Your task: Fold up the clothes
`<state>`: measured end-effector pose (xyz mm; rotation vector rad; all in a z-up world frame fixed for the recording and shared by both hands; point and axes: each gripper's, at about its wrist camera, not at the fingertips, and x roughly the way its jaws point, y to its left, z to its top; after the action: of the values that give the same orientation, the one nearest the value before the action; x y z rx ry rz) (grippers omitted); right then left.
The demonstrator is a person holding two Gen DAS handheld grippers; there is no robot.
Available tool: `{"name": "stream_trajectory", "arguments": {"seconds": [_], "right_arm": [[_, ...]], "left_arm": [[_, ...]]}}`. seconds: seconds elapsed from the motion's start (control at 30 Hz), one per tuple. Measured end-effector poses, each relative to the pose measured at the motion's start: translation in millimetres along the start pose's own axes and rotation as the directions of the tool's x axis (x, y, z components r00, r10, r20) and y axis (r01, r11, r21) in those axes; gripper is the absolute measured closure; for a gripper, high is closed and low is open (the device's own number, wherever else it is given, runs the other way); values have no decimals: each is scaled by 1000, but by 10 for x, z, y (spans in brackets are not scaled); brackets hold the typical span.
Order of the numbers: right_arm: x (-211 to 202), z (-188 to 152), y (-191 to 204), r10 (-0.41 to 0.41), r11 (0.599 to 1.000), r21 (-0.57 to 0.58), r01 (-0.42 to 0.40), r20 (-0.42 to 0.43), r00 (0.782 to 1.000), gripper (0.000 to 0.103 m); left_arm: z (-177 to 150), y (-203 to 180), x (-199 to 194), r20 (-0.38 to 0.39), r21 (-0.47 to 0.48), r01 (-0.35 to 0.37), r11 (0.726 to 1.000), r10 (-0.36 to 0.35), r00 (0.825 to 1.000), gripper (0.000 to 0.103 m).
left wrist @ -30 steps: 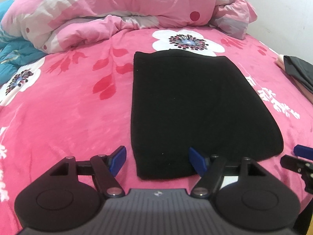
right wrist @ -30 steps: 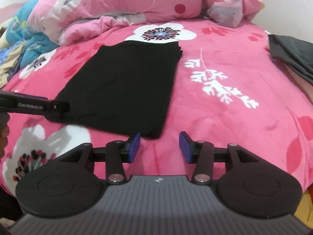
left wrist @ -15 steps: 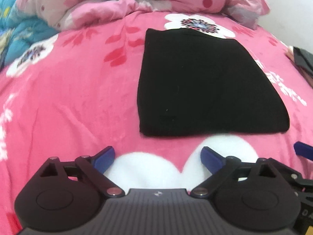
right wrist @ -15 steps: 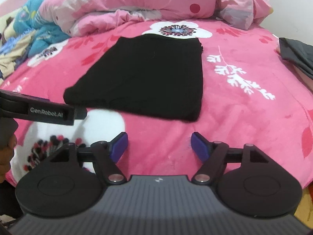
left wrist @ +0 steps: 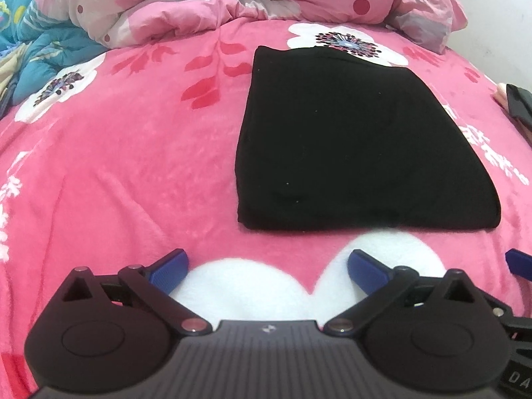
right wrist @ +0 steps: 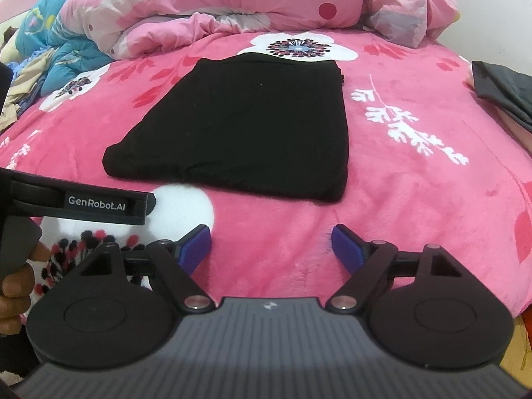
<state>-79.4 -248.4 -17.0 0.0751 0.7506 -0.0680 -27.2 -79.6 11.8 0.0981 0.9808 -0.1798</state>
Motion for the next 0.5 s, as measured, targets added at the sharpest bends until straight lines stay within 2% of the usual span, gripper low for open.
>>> {"name": "stream_trajectory", "arguments": {"seconds": [0.23,0.5], "right_arm": [[-5,-18,10,0,1000,2,0,0,1000,22],[7,-29,14,-2,1000,9,3,-1,1000,21]], "left_arm": [[39,-19,34,-26,-3,-7,1000,7,1000,0],[-30,-36,35,23,-16,-21,1000,22,999,0]]}}
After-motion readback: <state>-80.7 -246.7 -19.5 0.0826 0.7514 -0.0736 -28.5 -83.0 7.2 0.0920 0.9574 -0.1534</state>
